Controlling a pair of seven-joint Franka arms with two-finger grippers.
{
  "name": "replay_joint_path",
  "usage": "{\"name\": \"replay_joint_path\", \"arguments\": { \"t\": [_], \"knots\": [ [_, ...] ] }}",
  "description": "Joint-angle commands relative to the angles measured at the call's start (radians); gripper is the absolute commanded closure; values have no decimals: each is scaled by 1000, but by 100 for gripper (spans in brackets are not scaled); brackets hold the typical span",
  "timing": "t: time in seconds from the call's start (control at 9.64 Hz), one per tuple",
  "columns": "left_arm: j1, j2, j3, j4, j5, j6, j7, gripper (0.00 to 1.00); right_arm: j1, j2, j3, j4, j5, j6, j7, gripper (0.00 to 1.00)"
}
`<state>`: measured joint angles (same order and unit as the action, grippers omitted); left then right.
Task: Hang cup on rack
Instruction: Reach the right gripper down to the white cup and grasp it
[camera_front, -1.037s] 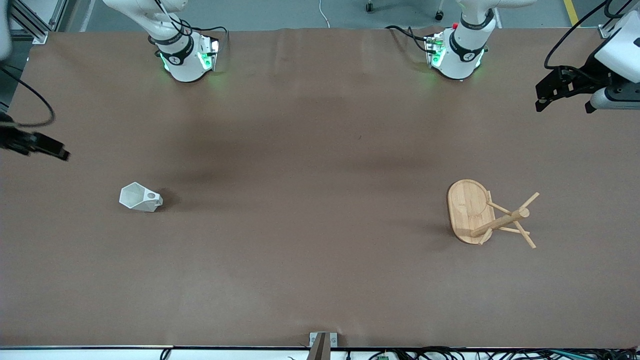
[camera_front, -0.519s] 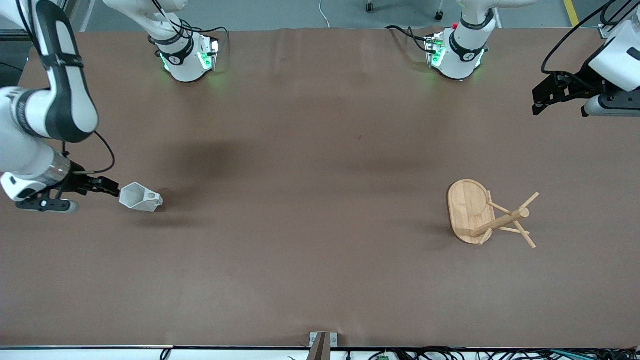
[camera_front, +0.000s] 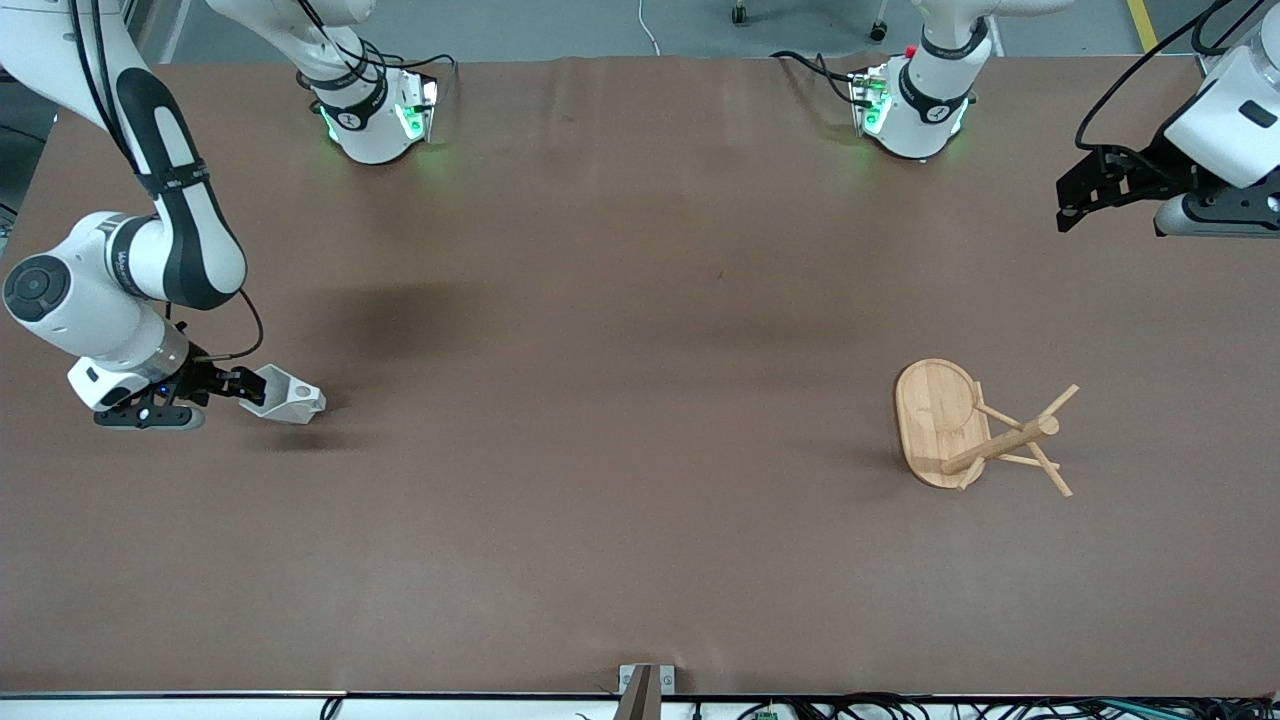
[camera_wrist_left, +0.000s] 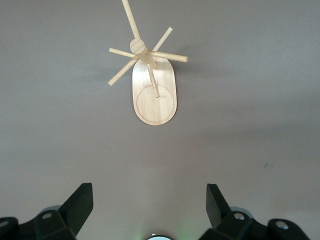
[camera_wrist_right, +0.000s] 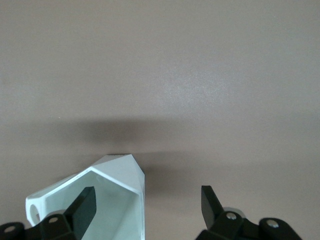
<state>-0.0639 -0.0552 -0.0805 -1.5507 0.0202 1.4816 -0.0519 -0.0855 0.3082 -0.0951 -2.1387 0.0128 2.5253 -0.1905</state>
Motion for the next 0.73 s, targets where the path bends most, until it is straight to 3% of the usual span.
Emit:
{"name": "replay_joint_path", "arguments": {
  "t": [0.0, 0.31, 0.41, 0.52, 0.62],
  "knots": [
    [-10, 24, -1, -8, 0, -9, 12, 0, -8, 5, 8, -53, -14, 70, -7, 22],
    [-42, 84, -13, -3, -65, 57, 24, 0, -5, 23, 9, -61, -14, 89, -7, 43],
    [-81, 125, -15, 30, -65, 65, 26, 0, -3, 29, 9, -61, -14, 89, -7, 55],
    [-137, 180, -13, 84, -63, 65, 23, 0, -2, 35, 9, -60, -13, 89, -7, 77],
    [-202, 214, -12, 104, -56, 65, 20, 0, -3, 37, 9, -58, -11, 89, -4, 90]
  ]
}}
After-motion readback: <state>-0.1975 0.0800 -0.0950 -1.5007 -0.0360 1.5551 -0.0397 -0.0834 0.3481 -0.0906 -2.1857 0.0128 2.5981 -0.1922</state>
